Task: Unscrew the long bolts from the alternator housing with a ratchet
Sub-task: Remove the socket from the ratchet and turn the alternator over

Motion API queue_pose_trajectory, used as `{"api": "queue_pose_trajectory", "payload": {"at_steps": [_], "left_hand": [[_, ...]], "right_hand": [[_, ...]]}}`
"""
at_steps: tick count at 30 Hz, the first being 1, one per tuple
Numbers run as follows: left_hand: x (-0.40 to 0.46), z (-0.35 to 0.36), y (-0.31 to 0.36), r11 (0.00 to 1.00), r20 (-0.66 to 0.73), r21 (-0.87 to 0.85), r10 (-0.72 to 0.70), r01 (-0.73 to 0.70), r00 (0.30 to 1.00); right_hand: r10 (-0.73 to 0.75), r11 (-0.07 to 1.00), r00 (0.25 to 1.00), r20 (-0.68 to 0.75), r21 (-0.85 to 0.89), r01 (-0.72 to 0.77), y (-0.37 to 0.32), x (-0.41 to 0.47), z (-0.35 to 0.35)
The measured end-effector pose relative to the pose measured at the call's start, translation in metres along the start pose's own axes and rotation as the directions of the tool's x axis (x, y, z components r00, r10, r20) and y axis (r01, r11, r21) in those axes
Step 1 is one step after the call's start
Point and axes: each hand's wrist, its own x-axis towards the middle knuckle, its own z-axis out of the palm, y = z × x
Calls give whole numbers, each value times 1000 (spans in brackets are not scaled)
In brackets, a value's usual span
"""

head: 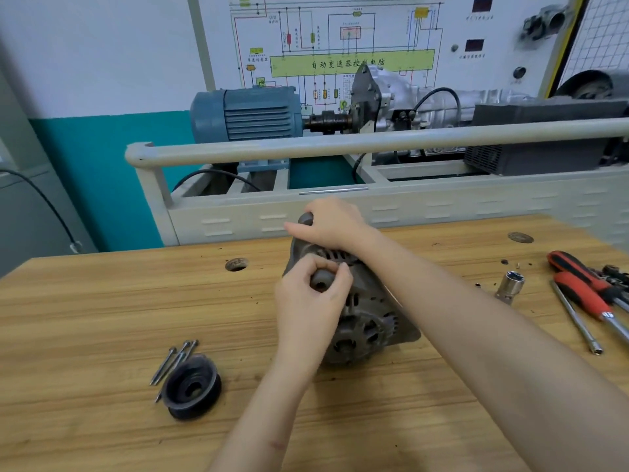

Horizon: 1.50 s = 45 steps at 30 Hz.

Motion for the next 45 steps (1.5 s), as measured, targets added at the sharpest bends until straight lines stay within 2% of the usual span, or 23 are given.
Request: {"api": "queue_pose_trajectory", "payload": {"at_steps": [3,9,14,19,23,26,30,35,40,45], "left_hand": [[-3,0,1,1000,12,-2,-28,28,1000],[4,-6,-1,1000,88,9,20,-21,996],[14,-11,-15,999,-33,-46,25,-27,999],[25,-17,-30,998,-73,-23,62,-64,995],[27,-23,-34,997,-66,-70,21,-26,998],[30,-26,-37,997,-38,-69,-29,26,999],[37,-28,-37,986,-11,-140,-90,87,996],[35,-37,-34,987,45,-150,-47,53,998],[22,-42,-23,995,78,-86,-38,45,996],[-11,-46,-11,990,246,35,125,-138,961]], "right_hand": [[-74,997,997,6,5,74,-1,4,1],[-30,987,996,79,159,18,3,3,0],[35,935,990,137,346,-80,12,-11,-8],[130,951,989,65,273,-143,19,-30,-16],[222,927,971,86,291,-237,16,-44,-22],[236,869,957,170,402,-287,15,-54,-29],[253,672,910,328,618,-409,19,-68,-37],[251,686,938,237,640,-346,18,-79,-37],[224,771,971,87,593,-231,13,-89,-38],[190,731,979,-73,676,-92,16,-138,-37]]}}
